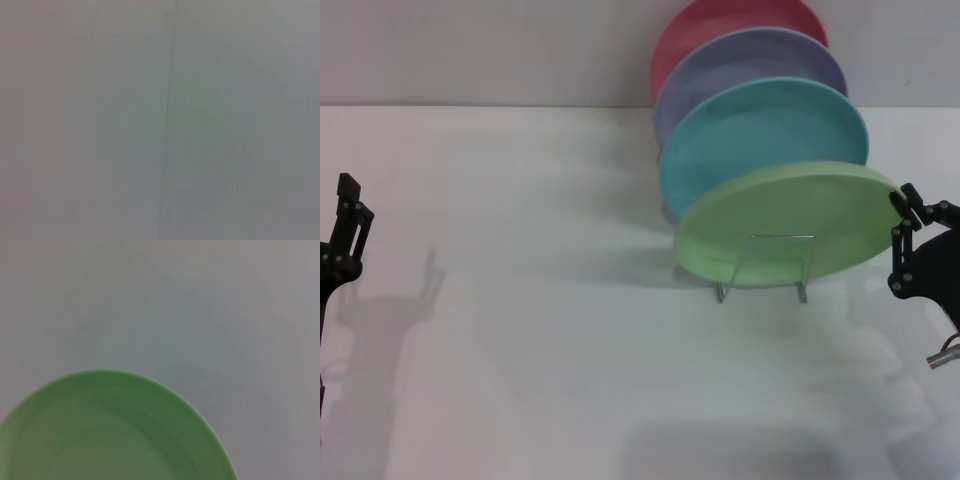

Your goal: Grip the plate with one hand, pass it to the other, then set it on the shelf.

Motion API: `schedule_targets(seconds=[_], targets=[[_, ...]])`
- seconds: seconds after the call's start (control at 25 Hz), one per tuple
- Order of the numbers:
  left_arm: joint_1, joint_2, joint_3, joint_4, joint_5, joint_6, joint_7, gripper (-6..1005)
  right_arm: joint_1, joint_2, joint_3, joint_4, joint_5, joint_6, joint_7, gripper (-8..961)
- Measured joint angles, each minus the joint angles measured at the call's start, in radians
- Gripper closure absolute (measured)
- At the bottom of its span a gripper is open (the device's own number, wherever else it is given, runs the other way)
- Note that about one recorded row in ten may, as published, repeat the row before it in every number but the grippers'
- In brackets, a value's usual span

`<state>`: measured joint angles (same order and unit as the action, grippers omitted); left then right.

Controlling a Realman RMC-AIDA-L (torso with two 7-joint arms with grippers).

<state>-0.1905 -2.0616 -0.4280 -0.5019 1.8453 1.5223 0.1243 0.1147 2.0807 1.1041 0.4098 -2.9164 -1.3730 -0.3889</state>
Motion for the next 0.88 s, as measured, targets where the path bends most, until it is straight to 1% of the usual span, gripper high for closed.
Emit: schedule_targets(seconds=[0.24, 0.4, 0.44, 0.52, 0.6, 0.64, 0.68, 0.8, 0.84, 0.88], targets=[[-0.001, 0.0, 0.0, 0.004, 0.0, 0.002, 0.0, 168, 0.01, 0.001, -0.015, -0.013, 0.001, -0.005, -0.002, 925], [-0.001, 0.002, 0.0, 0.006, 0.0, 0.003, 0.0, 168, 0.011, 0.001, -0.022, -0.013, 0.001, -0.018, 0.002, 819], [-0.001, 0.002, 0.0, 0.007, 0.0, 0.004, 0.0, 168, 0.009, 0.001, -0.024, -0.014, 0.001, -0.041, 0.009, 792], [0.0, 0.002, 0.0, 0.008, 0.0, 0.006, 0.0, 168, 0.007, 0.001, -0.025, -0.015, 0.002, -0.057, 0.016, 763], [0.001, 0.002, 0.0, 0.008, 0.0, 0.009, 0.0, 168, 0.002, 0.0, -0.025, -0.02, 0.003, -0.115, 0.054, 734], [0.002, 0.003, 0.0, 0.008, 0.0, 0.011, 0.0, 168, -0.003, 0.0, -0.025, -0.034, 0.003, -0.191, 0.119, 720], [0.002, 0.003, 0.0, 0.008, 0.0, 0.011, 0.0, 168, -0.003, 0.0, -0.025, -0.034, 0.003, -0.191, 0.119, 705], [0.004, 0.004, 0.0, 0.009, 0.002, 0.02, 0.0, 168, -0.007, 0.0, -0.018, -0.072, 0.008, -0.309, 0.244, 662], [0.005, 0.005, -0.001, 0.009, 0.006, 0.021, 0.0, 167, -0.007, 0.001, -0.013, -0.096, 0.043, -0.362, 0.334, 647], [0.007, 0.005, -0.003, 0.009, 0.022, 0.024, 0.0, 167, -0.007, 0.001, -0.013, -0.096, 0.043, -0.362, 0.334, 645]])
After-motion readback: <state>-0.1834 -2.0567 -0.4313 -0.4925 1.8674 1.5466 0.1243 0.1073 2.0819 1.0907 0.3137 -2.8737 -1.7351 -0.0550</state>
